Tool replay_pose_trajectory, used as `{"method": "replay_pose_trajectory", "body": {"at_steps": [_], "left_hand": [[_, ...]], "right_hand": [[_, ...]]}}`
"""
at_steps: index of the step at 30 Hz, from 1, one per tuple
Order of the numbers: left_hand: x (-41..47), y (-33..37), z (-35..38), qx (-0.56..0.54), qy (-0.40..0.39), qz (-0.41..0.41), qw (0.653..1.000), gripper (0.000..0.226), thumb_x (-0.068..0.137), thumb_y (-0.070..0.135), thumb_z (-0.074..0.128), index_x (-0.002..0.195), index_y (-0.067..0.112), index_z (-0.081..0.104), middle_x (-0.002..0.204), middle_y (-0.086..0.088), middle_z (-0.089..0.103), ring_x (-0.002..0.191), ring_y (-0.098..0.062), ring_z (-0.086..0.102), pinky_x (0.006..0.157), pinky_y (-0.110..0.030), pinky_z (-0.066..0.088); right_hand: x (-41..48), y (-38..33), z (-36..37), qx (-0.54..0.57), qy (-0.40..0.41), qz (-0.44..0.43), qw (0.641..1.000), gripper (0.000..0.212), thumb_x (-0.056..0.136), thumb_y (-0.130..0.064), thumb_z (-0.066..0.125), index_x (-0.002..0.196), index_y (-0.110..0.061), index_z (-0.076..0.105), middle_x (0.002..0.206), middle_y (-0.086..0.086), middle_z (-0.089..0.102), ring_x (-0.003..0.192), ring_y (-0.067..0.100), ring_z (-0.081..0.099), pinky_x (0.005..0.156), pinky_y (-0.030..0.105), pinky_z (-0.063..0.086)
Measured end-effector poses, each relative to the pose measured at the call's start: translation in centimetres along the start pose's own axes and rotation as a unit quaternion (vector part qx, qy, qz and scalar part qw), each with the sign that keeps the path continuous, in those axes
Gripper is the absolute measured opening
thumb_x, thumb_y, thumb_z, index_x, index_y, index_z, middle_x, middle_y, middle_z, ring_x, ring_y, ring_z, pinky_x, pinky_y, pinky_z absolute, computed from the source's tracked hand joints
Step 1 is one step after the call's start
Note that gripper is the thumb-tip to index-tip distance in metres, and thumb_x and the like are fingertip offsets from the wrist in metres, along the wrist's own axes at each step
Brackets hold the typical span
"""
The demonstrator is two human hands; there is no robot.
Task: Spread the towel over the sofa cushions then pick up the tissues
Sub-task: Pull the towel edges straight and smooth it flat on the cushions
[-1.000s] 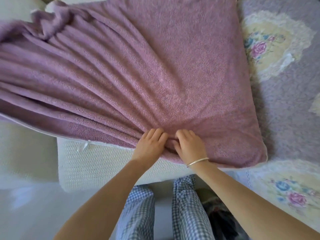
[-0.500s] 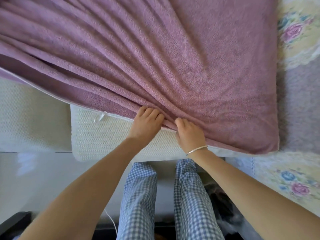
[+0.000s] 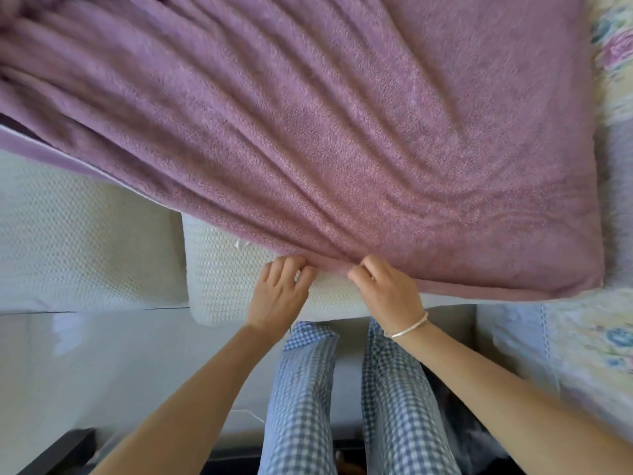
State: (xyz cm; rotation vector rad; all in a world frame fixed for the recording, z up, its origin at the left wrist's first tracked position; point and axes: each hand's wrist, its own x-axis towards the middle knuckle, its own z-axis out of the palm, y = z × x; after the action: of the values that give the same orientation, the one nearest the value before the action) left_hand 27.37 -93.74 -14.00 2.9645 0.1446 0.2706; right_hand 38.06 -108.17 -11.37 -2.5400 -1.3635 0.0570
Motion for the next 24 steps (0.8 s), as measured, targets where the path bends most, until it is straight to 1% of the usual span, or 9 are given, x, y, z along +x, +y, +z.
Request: {"method": "replay_pose_trajectory", "body": {"at_steps": [2, 4, 6, 8, 12, 14, 19, 22, 24], "left_hand": [[0.4, -0.9, -0.1, 0.000, -0.027, -0.002, 1.000, 0.033, 0.060, -0.001, 0.066, 0.088, 0.011, 0.053, 0.081, -0.007, 0.061, 0.077, -0.021, 0.046, 0.062, -0.029, 0.043], [1.0, -1.6, 0.0, 0.000, -0.048, 0.004, 0.999, 0.041, 0.059, 0.004, 0.073, 0.093, 0.013, 0.052, 0.082, -0.006, 0.066, 0.076, -0.023, 0.060, 0.066, -0.030, 0.046], [1.9, -2.1, 0.0, 0.003, -0.053, -0.006, 0.999, 0.044, 0.062, 0.007, 0.074, 0.096, 0.013, 0.047, 0.086, -0.006, 0.067, 0.078, -0.025, 0.064, 0.073, -0.031, 0.045], [2.8, -2.5, -0.2, 0.005, -0.060, -0.030, 0.998, 0.043, 0.063, 0.010, 0.076, 0.096, 0.012, 0.048, 0.087, -0.008, 0.067, 0.079, -0.026, 0.065, 0.073, -0.033, 0.048], [3.7, -4.2, -0.9, 0.016, -0.111, -0.100, 0.989, 0.035, 0.064, 0.016, 0.080, 0.092, 0.005, 0.064, 0.090, -0.013, 0.068, 0.080, -0.029, 0.066, 0.069, -0.034, 0.053], [3.9, -5.1, -1.3, 0.032, -0.131, -0.117, 0.984, 0.030, 0.067, 0.016, 0.079, 0.091, 0.006, 0.065, 0.089, -0.012, 0.067, 0.080, -0.029, 0.065, 0.070, -0.035, 0.053], [5.1, -7.1, -1.9, 0.044, -0.136, -0.071, 0.987, 0.026, 0.058, 0.003, 0.080, 0.077, 0.012, 0.064, 0.076, -0.005, 0.063, 0.072, -0.025, 0.062, 0.067, -0.032, 0.050], [4.7, -8.0, -2.4, 0.051, -0.161, -0.031, 0.985, 0.027, 0.058, 0.003, 0.079, 0.079, 0.010, 0.064, 0.079, -0.005, 0.064, 0.074, -0.025, 0.062, 0.070, -0.033, 0.052], [3.8, -8.8, -2.6, 0.063, -0.160, -0.031, 0.985, 0.028, 0.062, 0.010, 0.079, 0.084, 0.010, 0.063, 0.082, -0.004, 0.064, 0.076, -0.023, 0.062, 0.074, -0.033, 0.053]], "right_hand": [[0.9, -0.9, 0.3, -0.007, -0.007, 0.007, 1.000, 0.018, 0.064, 0.005, 0.068, 0.054, -0.009, 0.061, 0.052, 0.004, 0.056, 0.034, 0.015, 0.047, 0.028, 0.017, 0.030], [1.5, -1.6, 0.7, -0.017, -0.033, 0.005, 0.999, 0.020, 0.054, 0.003, 0.079, 0.057, -0.010, 0.064, 0.054, 0.003, 0.059, 0.037, 0.014, 0.049, 0.029, 0.017, 0.033], [2.1, -2.0, 1.1, -0.009, -0.054, 0.011, 0.998, 0.019, 0.053, -0.001, 0.080, 0.062, -0.010, 0.066, 0.059, 0.005, 0.062, 0.045, 0.018, 0.057, 0.030, 0.019, 0.040], [2.8, -2.0, 1.2, -0.007, -0.068, 0.040, 0.997, 0.020, 0.052, -0.004, 0.081, 0.064, -0.008, 0.065, 0.062, 0.007, 0.063, 0.051, 0.021, 0.061, 0.031, 0.020, 0.043], [4.5, -2.0, 1.2, -0.023, -0.091, 0.086, 0.992, 0.031, 0.047, -0.012, 0.087, 0.062, -0.007, 0.061, 0.061, 0.006, 0.062, 0.053, 0.021, 0.062, 0.034, 0.018, 0.043], [5.1, -2.0, 1.0, -0.031, -0.102, 0.104, 0.989, 0.033, 0.045, -0.014, 0.089, 0.060, -0.008, 0.060, 0.058, 0.006, 0.061, 0.049, 0.020, 0.061, 0.032, 0.017, 0.041], [6.2, -1.7, 0.3, -0.072, -0.090, 0.072, 0.991, 0.028, 0.044, -0.005, 0.086, 0.053, -0.009, 0.060, 0.053, 0.004, 0.060, 0.044, 0.018, 0.058, 0.029, 0.017, 0.039], [6.1, -2.1, -0.1, -0.060, -0.088, 0.048, 0.993, 0.025, 0.046, -0.002, 0.085, 0.052, -0.007, 0.061, 0.054, 0.006, 0.061, 0.047, 0.021, 0.060, 0.034, 0.019, 0.044], [5.4, -2.9, 0.1, -0.047, -0.084, 0.032, 0.995, 0.024, 0.047, -0.002, 0.085, 0.054, -0.007, 0.063, 0.054, 0.006, 0.062, 0.048, 0.021, 0.061, 0.038, 0.019, 0.046]]}}
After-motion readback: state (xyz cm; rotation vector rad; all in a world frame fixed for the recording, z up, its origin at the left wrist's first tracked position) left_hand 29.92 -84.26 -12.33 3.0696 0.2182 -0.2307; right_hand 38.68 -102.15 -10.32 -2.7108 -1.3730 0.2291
